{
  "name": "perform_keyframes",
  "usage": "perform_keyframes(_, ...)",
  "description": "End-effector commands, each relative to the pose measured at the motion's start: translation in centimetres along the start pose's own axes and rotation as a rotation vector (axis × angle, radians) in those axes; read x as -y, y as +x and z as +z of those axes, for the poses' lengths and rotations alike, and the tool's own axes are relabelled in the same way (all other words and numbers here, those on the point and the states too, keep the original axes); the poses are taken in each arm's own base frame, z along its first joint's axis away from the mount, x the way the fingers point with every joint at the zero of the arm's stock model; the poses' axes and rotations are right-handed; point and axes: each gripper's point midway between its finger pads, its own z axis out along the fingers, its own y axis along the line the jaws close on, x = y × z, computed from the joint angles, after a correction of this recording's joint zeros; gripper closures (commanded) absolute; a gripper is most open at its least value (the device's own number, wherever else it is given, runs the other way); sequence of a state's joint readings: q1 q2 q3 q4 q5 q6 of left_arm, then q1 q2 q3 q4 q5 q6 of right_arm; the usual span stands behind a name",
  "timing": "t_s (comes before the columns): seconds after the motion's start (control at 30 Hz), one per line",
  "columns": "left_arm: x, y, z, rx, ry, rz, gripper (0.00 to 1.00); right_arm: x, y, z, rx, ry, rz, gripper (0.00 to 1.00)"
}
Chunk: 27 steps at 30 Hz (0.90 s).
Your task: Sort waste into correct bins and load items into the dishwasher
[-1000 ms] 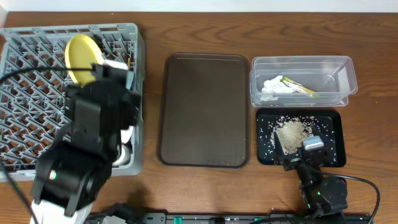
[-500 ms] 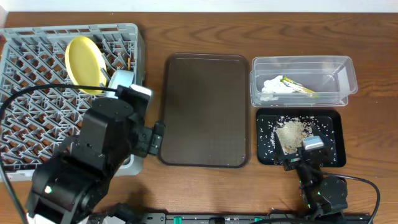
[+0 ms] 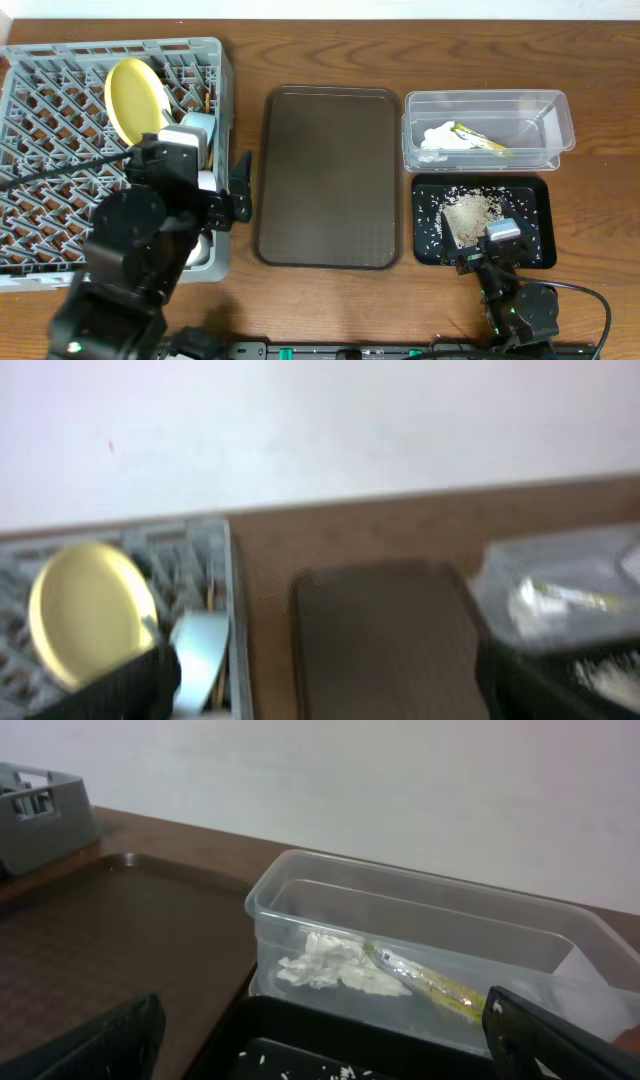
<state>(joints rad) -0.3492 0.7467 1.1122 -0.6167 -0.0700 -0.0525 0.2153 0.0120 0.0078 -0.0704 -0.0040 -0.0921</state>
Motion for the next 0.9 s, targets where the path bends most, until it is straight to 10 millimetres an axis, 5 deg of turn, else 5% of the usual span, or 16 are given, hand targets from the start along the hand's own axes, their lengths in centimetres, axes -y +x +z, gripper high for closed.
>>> perform_keyframes(0.0,-0.4,2.4,0.6,0.025,0.012,-0.025,0.06,0.0,0.1,0.0,0.001,-0.001,-0.01,0.01)
perform_keyframes(0.87,-6.2,14.9,1.2,0.243,-0.155,-0.087,0.05,0.0,0.1,0.0,0.001,-0.001,-0.01,0.01)
